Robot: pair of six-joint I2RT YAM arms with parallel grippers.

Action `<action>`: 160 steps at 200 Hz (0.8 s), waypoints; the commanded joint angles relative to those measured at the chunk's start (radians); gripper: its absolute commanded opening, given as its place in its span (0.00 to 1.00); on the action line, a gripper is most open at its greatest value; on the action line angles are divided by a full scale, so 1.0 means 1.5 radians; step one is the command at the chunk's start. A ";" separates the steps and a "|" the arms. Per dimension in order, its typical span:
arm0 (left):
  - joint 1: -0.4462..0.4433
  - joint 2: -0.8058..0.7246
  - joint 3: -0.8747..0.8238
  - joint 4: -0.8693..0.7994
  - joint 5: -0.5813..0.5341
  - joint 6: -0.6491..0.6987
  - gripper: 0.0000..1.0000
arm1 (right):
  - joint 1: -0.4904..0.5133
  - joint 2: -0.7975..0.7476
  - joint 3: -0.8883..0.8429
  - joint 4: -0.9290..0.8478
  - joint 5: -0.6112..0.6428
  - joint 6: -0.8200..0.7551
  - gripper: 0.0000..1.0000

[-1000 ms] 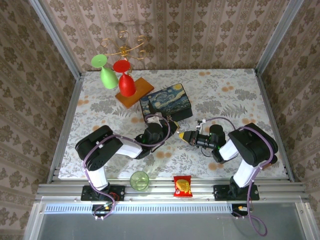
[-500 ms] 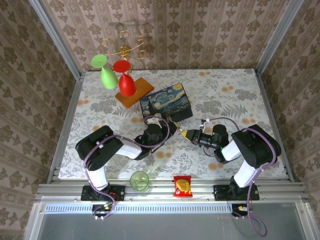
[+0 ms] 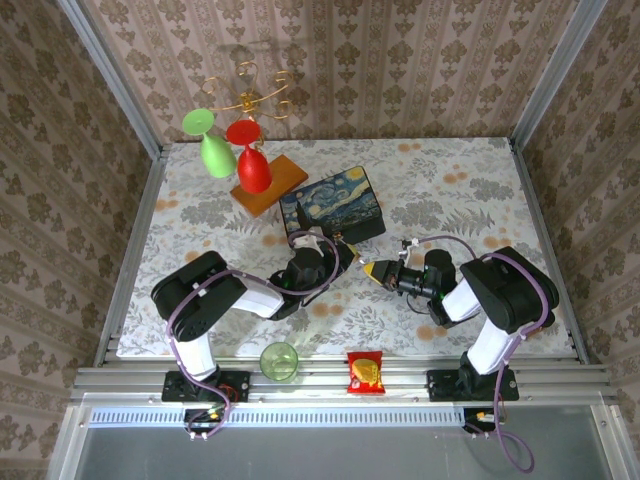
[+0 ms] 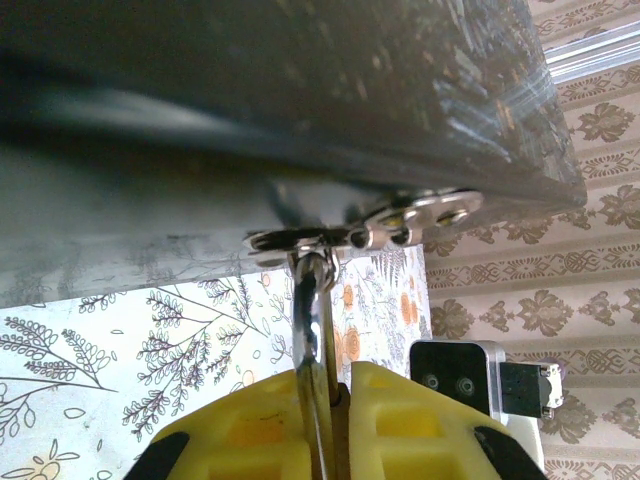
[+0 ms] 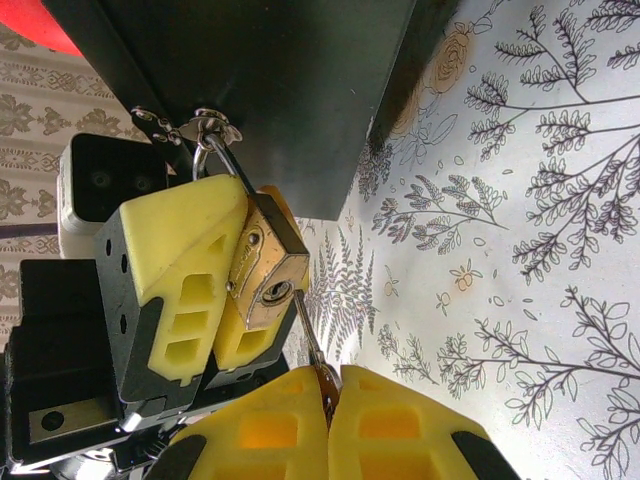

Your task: Unlock the padlock with the key

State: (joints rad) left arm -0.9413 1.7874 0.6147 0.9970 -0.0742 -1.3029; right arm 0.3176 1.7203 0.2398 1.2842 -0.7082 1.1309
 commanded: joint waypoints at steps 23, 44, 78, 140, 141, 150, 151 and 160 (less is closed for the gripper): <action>-0.003 0.016 0.020 0.077 0.009 -0.022 0.00 | 0.005 0.008 0.017 0.022 -0.007 0.003 0.00; -0.003 0.024 0.022 0.086 0.012 -0.029 0.00 | 0.007 0.011 0.021 0.020 -0.008 0.004 0.00; -0.003 0.038 0.020 0.109 0.015 -0.045 0.00 | 0.009 0.031 0.027 0.022 -0.009 0.004 0.00; 0.002 0.032 0.019 0.103 0.011 -0.042 0.00 | 0.008 0.025 0.004 0.020 0.002 0.000 0.00; 0.002 0.033 0.019 0.102 0.012 -0.042 0.00 | 0.009 0.026 0.004 0.020 0.003 0.000 0.00; 0.001 0.034 0.021 0.103 0.012 -0.043 0.00 | 0.008 0.027 0.003 0.020 0.002 -0.001 0.00; 0.001 0.034 0.022 0.102 0.012 -0.043 0.00 | 0.008 0.027 0.003 0.020 0.002 -0.001 0.00; 0.001 0.035 0.023 0.102 0.014 -0.042 0.00 | 0.007 0.027 0.001 0.021 0.003 -0.002 0.00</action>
State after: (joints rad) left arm -0.9417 1.8412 0.6174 1.0473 -0.0708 -1.3281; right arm 0.3252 1.7527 0.2581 1.3022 -0.7109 1.1336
